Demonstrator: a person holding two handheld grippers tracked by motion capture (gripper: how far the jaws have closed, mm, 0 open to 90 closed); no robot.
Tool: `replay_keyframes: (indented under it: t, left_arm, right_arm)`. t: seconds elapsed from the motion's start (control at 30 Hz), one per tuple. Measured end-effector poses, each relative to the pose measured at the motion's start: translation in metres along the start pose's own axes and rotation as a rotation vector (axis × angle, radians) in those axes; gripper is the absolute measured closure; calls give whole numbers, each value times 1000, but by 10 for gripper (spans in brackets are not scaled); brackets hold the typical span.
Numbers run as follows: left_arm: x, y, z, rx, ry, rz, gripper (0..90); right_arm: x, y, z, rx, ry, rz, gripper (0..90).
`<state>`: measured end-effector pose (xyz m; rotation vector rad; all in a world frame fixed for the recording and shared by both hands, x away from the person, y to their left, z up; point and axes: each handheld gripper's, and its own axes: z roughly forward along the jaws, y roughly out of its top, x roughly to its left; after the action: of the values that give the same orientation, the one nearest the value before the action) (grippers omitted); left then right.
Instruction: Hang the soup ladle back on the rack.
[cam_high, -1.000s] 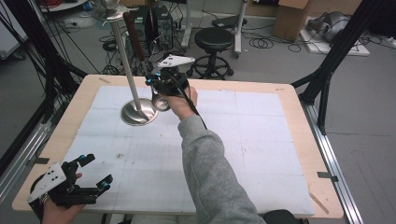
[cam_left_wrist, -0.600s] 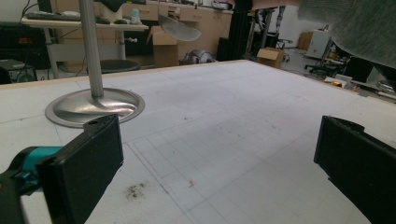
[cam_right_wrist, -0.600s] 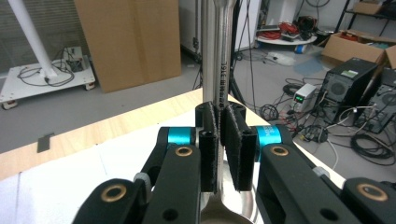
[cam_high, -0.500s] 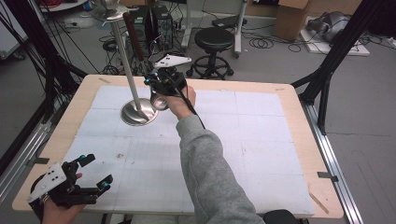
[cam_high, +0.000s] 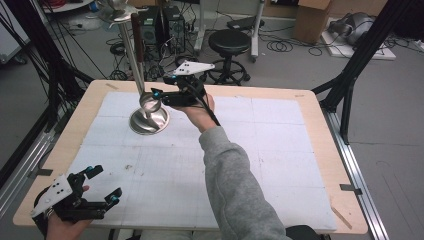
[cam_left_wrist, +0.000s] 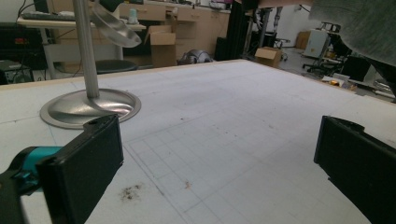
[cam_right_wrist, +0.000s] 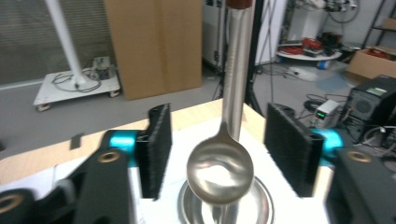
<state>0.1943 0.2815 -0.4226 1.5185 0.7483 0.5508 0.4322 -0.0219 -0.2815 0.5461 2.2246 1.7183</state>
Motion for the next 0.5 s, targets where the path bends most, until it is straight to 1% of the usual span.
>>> replay_keyframes:
  t: [0.07,0.13,0.2,0.27,0.33,0.37,0.4,0.5]
  left_arm:
    - [0,0,1,1,-2,1,18]
    - [1,0,1,1,-2,-1,18]
    - [2,0,2,-4,-1,-5,18]
    - [3,1,3,-8,-4,-6,18]
    - [3,1,5,-7,-6,-8,18]
    - [3,1,7,-5,-10,-7,18]
    - [3,1,8,-1,-16,-3,18]
    - [2,2,12,-8,-27,-3,18]
  right_arm:
    - [0,-2,-6,4,19,-13,298]
    - [0,-4,-13,-7,35,-33,236]
    - [0,-6,-20,-14,62,-33,177]
    - [0,-10,-26,-11,73,-35,123]
    - [0,-13,-32,14,97,-31,49]
    - [1,-14,-34,15,99,-35,0]
    - [2,-16,-37,10,98,-39,0]
    - [5,-19,-47,-5,113,-56,0]
